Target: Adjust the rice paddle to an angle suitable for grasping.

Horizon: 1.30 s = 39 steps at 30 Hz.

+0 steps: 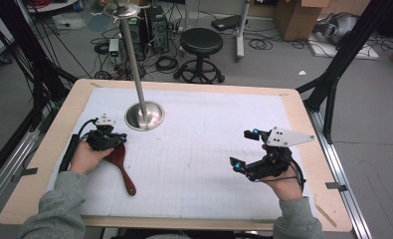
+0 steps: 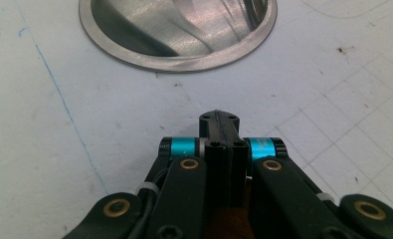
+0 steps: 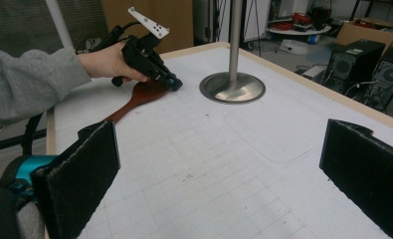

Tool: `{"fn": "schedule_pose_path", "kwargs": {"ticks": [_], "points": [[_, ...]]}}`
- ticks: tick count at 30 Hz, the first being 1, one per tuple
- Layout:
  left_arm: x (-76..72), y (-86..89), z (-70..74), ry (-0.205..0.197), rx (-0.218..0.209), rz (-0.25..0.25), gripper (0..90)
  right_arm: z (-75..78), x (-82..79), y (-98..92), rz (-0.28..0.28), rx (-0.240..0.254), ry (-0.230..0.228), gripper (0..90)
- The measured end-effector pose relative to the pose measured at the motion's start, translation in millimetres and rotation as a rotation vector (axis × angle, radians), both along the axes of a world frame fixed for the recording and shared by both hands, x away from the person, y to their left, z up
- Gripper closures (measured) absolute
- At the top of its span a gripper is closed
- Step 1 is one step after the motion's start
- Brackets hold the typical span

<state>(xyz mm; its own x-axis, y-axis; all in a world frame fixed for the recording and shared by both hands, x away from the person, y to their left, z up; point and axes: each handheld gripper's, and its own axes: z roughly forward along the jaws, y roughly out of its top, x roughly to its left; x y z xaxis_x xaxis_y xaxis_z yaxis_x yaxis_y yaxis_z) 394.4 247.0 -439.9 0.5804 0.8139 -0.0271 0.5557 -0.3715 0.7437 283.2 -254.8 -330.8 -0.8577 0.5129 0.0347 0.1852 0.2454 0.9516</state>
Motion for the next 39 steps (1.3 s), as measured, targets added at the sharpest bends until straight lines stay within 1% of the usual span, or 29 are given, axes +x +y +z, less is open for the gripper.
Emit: {"fn": "schedule_pose_path", "kwargs": {"ticks": [3, 5, 7, 8, 10, 11, 12, 14, 21, 26, 27, 29, 30, 33, 36, 39], "points": [[-0.1, -0.3, 0.0, -0.001, -0.002, 0.001, 89.4, 0.1, -0.1, 0.0, 0.0, 0.001, 0.0, 0.9], [-0.6, -1.3, 0.8, 0.0, 0.013, -0.001, 89.5, 0.2, -0.1, -0.9, -0.003, 0.001, 0.003, 0.9], [0.1, -3.3, 2.7, 0.008, 0.04, -0.006, 89.5, 0.2, 0.0, -1.0, -0.003, 0.004, 0.002, 0.9], [0.1, -3.3, 2.7, 0.008, 0.04, -0.006, 89.5, 0.2, 0.1, -1.0, -0.004, 0.003, 0.002, 0.9], [0.6, -8.1, 4.6, 0.008, 0.083, -0.011, 89.5, 0.1, 0.0, -0.9, -0.004, 0.001, 0.004, 0.9], [0.7, -8.5, 5.0, 0.009, 0.09, -0.011, 89.5, -0.1, 0.0, -0.7, -0.005, 0.0, 0.003, 0.9], [0.9, -7.6, 4.9, 0.015, 0.081, -0.009, 89.5, -0.1, 0.5, -0.5, -0.002, -0.001, -0.005, 0.9], [1.0, -7.4, 4.7, 0.016, 0.077, -0.008, 89.5, -0.2, 0.2, -0.2, -0.002, -0.001, 0.002, 0.9], [-0.7, -6.4, 5.7, 0.025, 0.081, -0.012, 89.5, -0.3, 0.4, -0.2, -0.003, -0.001, 0.002, 0.9], [-6.7, -3.1, 6.0, 0.032, 0.08, -0.012, 89.5, -0.4, 2.8, -0.5, -0.003, 0.006, -0.003, 0.9], [-7.8, -2.0, 6.1, 0.032, 0.081, -0.012, 89.5, -0.4, 3.1, -0.2, -0.004, 0.007, 0.005, 0.9], [-9.6, -1.1, 6.8, 0.038, 0.086, -0.008, 89.5, -0.8, 5.4, 1.2, 0.0, 0.006, 0.005, 0.9], [-11.8, -0.5, 8.0, 0.044, 0.104, -0.011, 89.5, -0.7, 6.0, 2.1, 0.003, 0.004, 0.005, 0.9], [-14.3, 0.8, 7.8, 0.04, 0.103, -0.008, 89.5, -0.3, 7.1, 3.5, 0.006, 0.007, 0.004, 0.9], [-19.4, 6.7, 7.4, 0.048, 0.084, 0.002, 89.5, 0.6, 9.7, 5.8, 0.012, 0.011, -0.002, 0.9], [-22.9, 9.8, 7.1, 0.053, 0.077, 0.011, 89.5, 1.1, 11.6, 7.9, 0.017, 0.012, -0.002, 0.9]]}}
